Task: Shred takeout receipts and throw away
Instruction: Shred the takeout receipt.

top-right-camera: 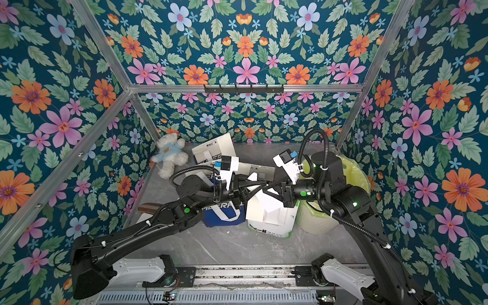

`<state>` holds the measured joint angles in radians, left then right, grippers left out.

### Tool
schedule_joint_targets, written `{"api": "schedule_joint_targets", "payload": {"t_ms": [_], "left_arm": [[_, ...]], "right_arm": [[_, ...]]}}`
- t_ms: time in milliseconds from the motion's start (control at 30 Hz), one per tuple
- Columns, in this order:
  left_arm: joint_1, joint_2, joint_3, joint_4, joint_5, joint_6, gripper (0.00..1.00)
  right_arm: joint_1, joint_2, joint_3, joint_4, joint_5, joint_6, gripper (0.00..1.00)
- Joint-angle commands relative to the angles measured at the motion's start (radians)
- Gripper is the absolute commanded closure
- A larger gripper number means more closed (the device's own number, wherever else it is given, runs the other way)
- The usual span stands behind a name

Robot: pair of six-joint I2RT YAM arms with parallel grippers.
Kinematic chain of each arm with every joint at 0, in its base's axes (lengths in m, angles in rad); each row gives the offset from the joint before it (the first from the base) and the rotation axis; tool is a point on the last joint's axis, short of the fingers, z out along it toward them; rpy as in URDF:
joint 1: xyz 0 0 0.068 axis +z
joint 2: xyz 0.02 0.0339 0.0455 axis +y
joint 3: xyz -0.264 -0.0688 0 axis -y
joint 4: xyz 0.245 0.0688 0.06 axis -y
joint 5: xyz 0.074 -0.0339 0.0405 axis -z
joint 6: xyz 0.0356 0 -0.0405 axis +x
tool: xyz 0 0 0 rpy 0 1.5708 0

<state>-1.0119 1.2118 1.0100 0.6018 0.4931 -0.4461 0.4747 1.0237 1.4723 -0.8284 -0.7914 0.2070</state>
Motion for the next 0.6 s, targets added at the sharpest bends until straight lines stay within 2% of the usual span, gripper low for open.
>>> {"api": "schedule_joint_targets", "payload": {"t_ms": [0,200,400,567], "left_arm": [[0.001,-0.025,-0.022,0.055,-0.035,0.0,0.81],[0.001,-0.024,-0.022,0.061,-0.031,-0.007,0.81],[0.001,0.015,0.001,0.053,0.006,-0.019,0.69],[0.001,0.017,0.004,0.047,0.009,-0.017,0.74]], "right_arm": [[0.001,-0.004,0.005,-0.011,0.022,-0.025,1.0],[0.001,0.002,0.006,-0.003,0.018,-0.019,1.0],[0.0,0.009,0.013,-0.007,0.012,-0.015,1.0],[0.0,0.006,0.019,-0.014,0.018,-0.018,1.0]]}}
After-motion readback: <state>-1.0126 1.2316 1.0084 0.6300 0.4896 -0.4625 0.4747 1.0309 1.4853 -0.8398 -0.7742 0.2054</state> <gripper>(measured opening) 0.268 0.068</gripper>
